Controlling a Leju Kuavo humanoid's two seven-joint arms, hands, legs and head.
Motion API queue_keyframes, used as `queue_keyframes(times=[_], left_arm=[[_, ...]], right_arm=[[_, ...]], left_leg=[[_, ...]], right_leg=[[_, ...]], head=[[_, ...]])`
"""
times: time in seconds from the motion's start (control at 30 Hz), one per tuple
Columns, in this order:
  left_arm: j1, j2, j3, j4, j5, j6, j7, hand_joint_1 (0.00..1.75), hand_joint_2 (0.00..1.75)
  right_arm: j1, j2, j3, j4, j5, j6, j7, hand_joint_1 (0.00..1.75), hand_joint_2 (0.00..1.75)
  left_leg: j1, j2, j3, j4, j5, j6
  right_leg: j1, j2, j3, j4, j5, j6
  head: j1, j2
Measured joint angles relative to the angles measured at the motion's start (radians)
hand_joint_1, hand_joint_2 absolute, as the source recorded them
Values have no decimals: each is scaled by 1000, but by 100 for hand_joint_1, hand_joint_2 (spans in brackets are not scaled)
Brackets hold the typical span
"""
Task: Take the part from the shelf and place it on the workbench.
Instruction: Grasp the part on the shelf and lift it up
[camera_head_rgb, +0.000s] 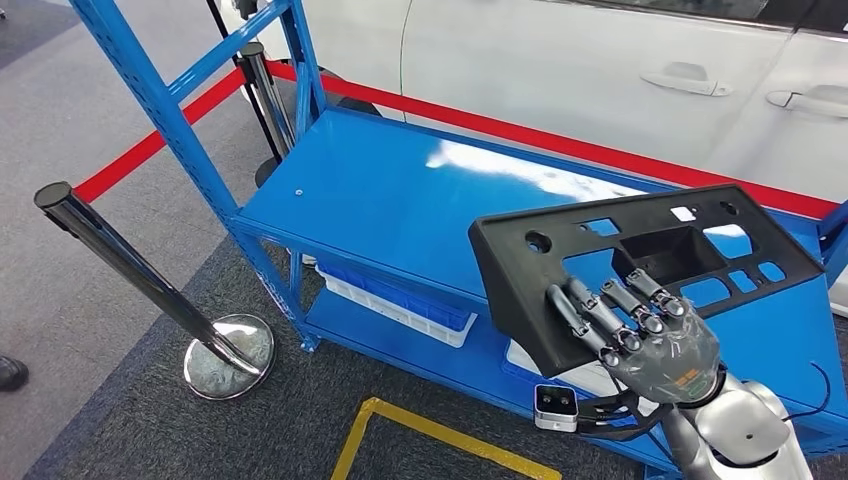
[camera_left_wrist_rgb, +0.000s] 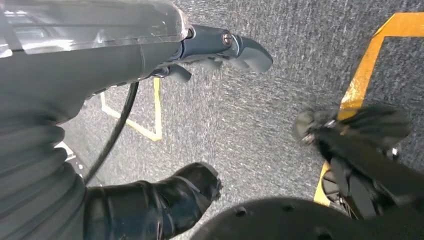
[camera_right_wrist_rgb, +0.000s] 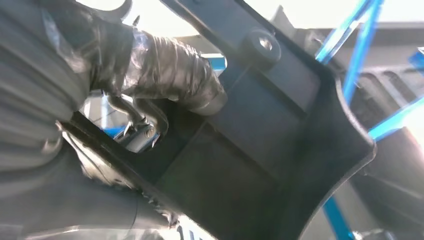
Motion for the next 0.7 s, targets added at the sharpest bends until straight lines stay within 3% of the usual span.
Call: queue_keyframes(times=[0.03, 0.07, 0.1, 0.17, 0.23, 0.3, 0.4, 0.43, 0.5, 0.53, 0.57, 0.6, 0.63, 0.67, 0.7], left_arm=[[0, 0, -4, -1, 1, 1, 0, 0, 175], [-1, 1, -8, -2, 1, 1, -1, 0, 175], [-1, 2, -11, -2, 2, 1, -1, 0, 175], [-2, 3, -15, -3, 2, 1, -2, 0, 175], [-4, 6, -16, -4, 2, 2, -2, 0, 175], [-6, 10, -18, -4, 3, 2, -3, 0, 175], [-7, 14, -24, -7, 6, 2, -5, 0, 175], [-8, 14, -26, -8, 9, 2, -7, 0, 175], [-11, 14, -31, -8, 15, 2, -8, 0, 175], [-12, 14, -34, -9, 18, 2, -9, 0, 175], [-11, 14, -37, -9, 21, 2, -9, 0, 175], [-11, 14, -38, -9, 23, 2, -9, 0, 175], [-11, 13, -39, -10, 25, 2, -9, 0, 175], [-11, 13, -40, -10, 28, 2, -10, 0, 175], [-12, 12, -41, -10, 31, 2, -10, 0, 175]], right_arm=[[1, 11, -10, -16, -5, 0, -6, 175, 175], [1, 20, -18, -32, -12, 0, -8, 175, 175], [1, 26, -22, -46, -19, 0, -10, 175, 175], [1, 33, -27, -70, -30, 0, -12, 175, 175], [3, 37, -30, -87, -41, 0, -12, 175, 175], [6, 39, -31, -99, -70, 0, -13, 175, 175], [15, 25, -13, -100, -190, -2, -14, 175, 175], [18, 13, 3, -96, -242, -1, -9, 175, 175], [19, -27, 64, -87, -333, 6, 14, 175, 175], [18, -49, 105, -82, -370, 13, 29, 175, 175], [17, -69, 146, -79, -396, 24, 42, 175, 175], [16, -87, 184, -76, -419, 40, 51, 175, 175], [14, -103, 219, -75, -448, 64, 55, 175, 175], [10, -119, 253, -74, -484, 95, 53, 175, 175], [5, -133, 287, -76, -527, 137, 48, 175, 175]], left_leg=[[0, 0, -18, 55, -27, 1], [-1, 0, -21, 85, -34, 4], [-2, 0, -7, 79, -21, 10], [-11, -1, 70, -29, 35, 29], [-22, 2, 148, -158, 63, 46], [-32, 4, 169, -210, 72, 52], [-31, 3, 156, -233, 111, 59], [-29, 3, 150, -241, 125, 63], [-27, 2, 129, -245, 149, 69], [-27, 2, 114, -245, 162, 71], [-27, 0, 98, -244, 175, 70], [-26, -3, 79, -240, 187, 68], [-24, -8, 58, -234, 198, 64], [-21, -15, 37, -226, 208, 59], [-17, -22, 16, -214, 216, 54]], right_leg=[[5, -1, -9, 1, 6, -3], [11, -2, -18, 2, 13, -6], [16, -2, -28, 3, 20, -8], [24, -1, -44, 4, 35, -9], [27, -1, -55, 3, 52, -5], [21, -5, -55, -4, 70, 7], [14, -10, -57, -16, 86, 23], [14, -9, -61, -8, 66, 26], [11, -8, -78, 60, -29, 32], [9, -8, -89, 117, -85, 36], [6, -8, -96, 178, -122, 40], [2, -8, -95, 226, -134, 45], [-2, -8, -83, 247, -122, 49], [-5, -7, -55, 237, -97, 53], [-9, 1, -8, 191, -74, 57]], head=[[0, 0], [0, 0], [0, 0], [0, 0], [0, 0], [0, 0], [0, 0], [0, 0], [1, 0], [1, 0], [1, 0], [1, 0], [1, 0], [1, 0], [1, 0]])
